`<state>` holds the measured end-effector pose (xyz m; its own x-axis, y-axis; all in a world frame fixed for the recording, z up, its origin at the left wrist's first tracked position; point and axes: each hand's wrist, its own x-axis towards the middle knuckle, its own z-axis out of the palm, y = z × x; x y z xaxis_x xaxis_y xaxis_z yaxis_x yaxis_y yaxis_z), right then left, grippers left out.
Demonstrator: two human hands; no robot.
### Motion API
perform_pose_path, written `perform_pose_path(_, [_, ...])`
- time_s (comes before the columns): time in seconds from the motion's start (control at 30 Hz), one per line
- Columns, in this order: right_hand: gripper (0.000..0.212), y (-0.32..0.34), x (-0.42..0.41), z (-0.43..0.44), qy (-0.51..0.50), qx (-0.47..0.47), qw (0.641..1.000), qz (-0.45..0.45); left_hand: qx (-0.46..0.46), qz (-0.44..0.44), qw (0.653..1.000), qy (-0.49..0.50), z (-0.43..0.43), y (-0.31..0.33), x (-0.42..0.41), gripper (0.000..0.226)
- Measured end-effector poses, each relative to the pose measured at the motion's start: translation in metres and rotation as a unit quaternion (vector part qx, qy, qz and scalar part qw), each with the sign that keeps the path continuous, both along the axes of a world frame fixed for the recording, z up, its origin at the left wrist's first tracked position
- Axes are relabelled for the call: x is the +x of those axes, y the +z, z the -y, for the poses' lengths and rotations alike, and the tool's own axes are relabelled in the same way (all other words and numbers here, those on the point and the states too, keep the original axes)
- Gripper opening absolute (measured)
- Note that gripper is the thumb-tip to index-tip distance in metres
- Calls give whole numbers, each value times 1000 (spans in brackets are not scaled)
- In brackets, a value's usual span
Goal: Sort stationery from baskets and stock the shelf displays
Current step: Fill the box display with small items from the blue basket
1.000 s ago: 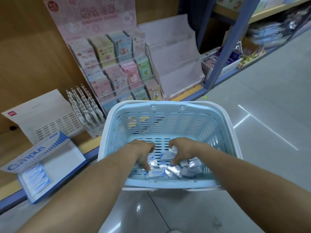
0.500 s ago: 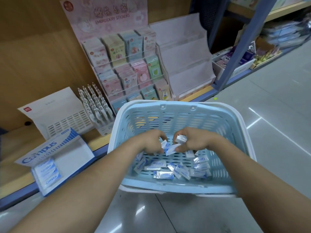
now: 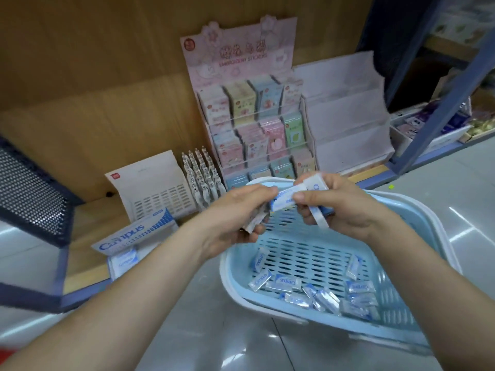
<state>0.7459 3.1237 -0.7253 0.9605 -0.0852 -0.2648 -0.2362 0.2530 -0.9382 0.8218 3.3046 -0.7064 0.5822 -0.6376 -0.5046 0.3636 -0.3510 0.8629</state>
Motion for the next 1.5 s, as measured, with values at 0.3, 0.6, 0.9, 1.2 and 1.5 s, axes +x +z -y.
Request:
perform_pose_path(0.3, [1,53,84,-112,25,102,993,47,-15,201,976,88,-87,60,31,27])
perform_pose_path(0.6, [29,52,129,-199,335,-74,939,-13,150,121,961,199,-198,43,28,42])
perform_pose_path(0.9, [19,-12,133,-235,409,-144,887,-161,21,-52,931,361,-227,-50,6,29])
perform_pose_path(1.2, [14,-90,114,-269,96,-17,977,-188,107,-10,903,416,-247,-115,12,22])
perform_pose_path(1.5, [21,-147,126,-301,63,-347,925,-140,180,51,894,407,-283,-158,22,29])
